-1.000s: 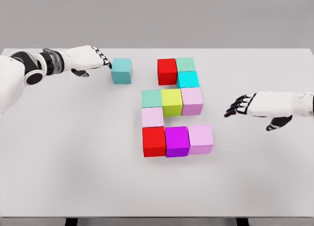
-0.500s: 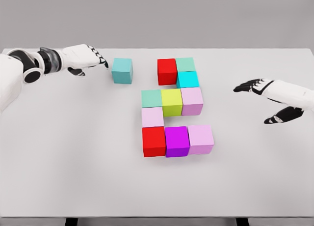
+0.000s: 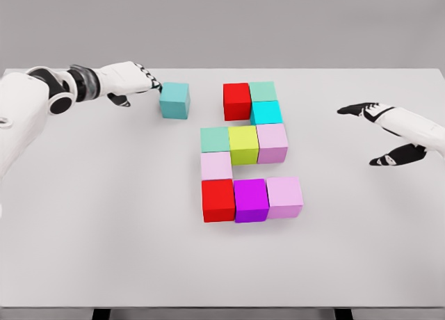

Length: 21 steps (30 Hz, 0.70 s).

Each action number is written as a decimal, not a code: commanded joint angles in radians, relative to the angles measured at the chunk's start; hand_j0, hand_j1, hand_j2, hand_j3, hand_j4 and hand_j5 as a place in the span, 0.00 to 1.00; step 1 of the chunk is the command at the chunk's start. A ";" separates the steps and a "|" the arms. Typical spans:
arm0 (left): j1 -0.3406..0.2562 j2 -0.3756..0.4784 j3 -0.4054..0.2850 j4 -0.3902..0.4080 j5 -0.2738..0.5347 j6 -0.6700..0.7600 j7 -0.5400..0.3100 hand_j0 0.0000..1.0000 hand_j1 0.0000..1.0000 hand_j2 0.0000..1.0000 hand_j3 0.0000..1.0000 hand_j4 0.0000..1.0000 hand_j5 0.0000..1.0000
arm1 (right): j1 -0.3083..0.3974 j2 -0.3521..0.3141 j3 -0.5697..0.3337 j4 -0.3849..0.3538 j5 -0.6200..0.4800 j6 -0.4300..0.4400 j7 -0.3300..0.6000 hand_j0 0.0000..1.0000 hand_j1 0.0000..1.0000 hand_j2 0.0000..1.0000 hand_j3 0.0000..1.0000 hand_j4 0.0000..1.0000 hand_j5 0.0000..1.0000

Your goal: Assemble the squares on the desktop into the number 2

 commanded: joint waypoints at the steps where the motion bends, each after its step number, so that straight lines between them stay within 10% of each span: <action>1: 0.000 -0.007 0.002 0.001 0.002 0.001 0.001 0.83 0.83 0.83 0.83 0.83 0.83 | 0.000 0.000 -0.006 0.014 -0.007 0.002 0.000 1.00 1.00 1.00 1.00 1.00 1.00; 21: 0.018 0.064 0.010 -0.039 0.022 0.001 0.001 0.84 0.84 0.84 0.84 0.84 0.84 | 0.005 0.002 -0.006 0.020 -0.007 0.002 0.000 1.00 1.00 1.00 1.00 1.00 1.00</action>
